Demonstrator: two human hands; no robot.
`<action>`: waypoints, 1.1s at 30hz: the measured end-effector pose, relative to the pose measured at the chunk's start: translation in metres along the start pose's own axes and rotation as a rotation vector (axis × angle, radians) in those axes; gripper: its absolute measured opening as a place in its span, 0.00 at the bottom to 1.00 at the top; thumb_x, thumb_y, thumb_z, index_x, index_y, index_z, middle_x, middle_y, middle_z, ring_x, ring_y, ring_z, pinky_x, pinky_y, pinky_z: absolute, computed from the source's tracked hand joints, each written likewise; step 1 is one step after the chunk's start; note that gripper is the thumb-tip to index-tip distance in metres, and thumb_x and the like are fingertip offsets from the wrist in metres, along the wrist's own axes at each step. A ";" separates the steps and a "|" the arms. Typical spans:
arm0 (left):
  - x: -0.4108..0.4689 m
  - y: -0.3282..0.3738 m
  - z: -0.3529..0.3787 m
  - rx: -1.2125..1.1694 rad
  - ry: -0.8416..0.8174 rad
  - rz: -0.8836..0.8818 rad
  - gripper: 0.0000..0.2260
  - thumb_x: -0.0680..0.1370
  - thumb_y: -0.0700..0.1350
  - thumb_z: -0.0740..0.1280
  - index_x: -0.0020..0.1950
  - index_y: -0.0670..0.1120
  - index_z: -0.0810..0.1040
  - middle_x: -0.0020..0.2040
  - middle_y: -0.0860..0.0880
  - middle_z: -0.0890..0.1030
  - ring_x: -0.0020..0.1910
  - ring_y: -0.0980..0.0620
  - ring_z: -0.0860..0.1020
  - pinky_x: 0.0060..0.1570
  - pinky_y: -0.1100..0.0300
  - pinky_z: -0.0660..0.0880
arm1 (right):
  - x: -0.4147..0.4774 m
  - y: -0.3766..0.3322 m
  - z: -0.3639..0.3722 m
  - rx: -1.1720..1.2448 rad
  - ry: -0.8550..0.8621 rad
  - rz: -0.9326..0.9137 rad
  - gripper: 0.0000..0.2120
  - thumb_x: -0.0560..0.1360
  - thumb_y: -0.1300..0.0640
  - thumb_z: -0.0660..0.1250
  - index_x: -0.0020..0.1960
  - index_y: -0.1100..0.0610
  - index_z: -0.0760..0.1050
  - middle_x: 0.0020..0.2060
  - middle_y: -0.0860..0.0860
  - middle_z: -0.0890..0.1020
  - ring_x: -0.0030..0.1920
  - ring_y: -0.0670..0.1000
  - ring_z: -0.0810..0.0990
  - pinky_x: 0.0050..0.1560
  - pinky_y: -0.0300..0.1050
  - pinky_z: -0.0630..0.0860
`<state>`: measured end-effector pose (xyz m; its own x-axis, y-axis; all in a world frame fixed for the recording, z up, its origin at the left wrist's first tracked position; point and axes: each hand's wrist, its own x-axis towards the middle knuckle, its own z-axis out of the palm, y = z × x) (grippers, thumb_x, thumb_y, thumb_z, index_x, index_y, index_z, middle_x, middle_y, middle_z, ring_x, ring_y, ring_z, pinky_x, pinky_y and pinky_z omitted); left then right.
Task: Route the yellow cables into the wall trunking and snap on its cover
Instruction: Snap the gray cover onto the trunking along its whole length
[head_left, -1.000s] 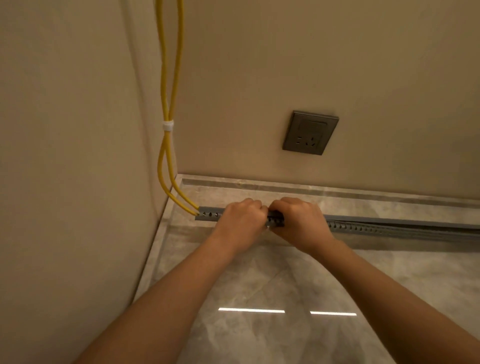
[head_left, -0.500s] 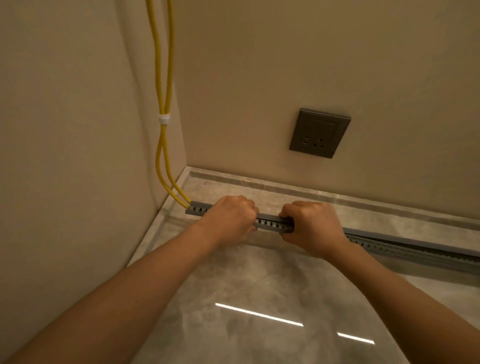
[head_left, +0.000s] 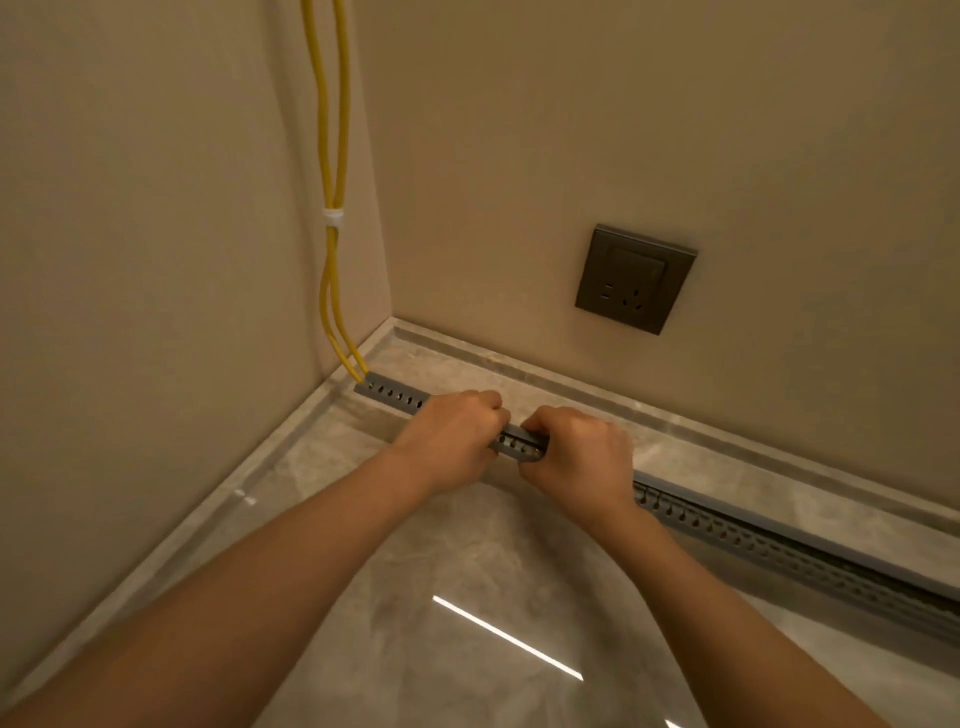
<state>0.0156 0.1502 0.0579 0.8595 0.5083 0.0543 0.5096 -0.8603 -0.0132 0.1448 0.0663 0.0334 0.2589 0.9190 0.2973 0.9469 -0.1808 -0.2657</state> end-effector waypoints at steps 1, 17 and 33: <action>0.000 0.004 0.001 -0.062 0.012 -0.003 0.11 0.76 0.45 0.62 0.56 0.44 0.76 0.53 0.46 0.76 0.54 0.46 0.75 0.48 0.51 0.73 | 0.000 0.000 0.001 0.002 0.005 0.011 0.09 0.67 0.51 0.67 0.47 0.49 0.79 0.39 0.48 0.83 0.39 0.51 0.80 0.36 0.43 0.70; 0.008 -0.011 0.006 0.123 0.055 0.280 0.15 0.79 0.52 0.58 0.58 0.44 0.75 0.54 0.45 0.78 0.53 0.46 0.75 0.45 0.53 0.69 | 0.002 -0.010 -0.008 -0.021 -0.089 0.115 0.13 0.62 0.47 0.73 0.45 0.49 0.80 0.39 0.48 0.84 0.40 0.50 0.81 0.39 0.43 0.73; 0.019 -0.018 0.005 0.157 0.078 0.430 0.16 0.77 0.54 0.61 0.51 0.43 0.78 0.49 0.44 0.80 0.48 0.44 0.77 0.39 0.56 0.61 | -0.028 0.001 -0.020 -0.135 -0.049 0.139 0.14 0.66 0.50 0.73 0.51 0.52 0.79 0.45 0.48 0.82 0.47 0.51 0.78 0.40 0.45 0.72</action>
<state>0.0227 0.1756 0.0542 0.9916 0.0968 0.0855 0.1124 -0.9729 -0.2019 0.1427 0.0334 0.0428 0.3829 0.8970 0.2206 0.9203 -0.3498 -0.1751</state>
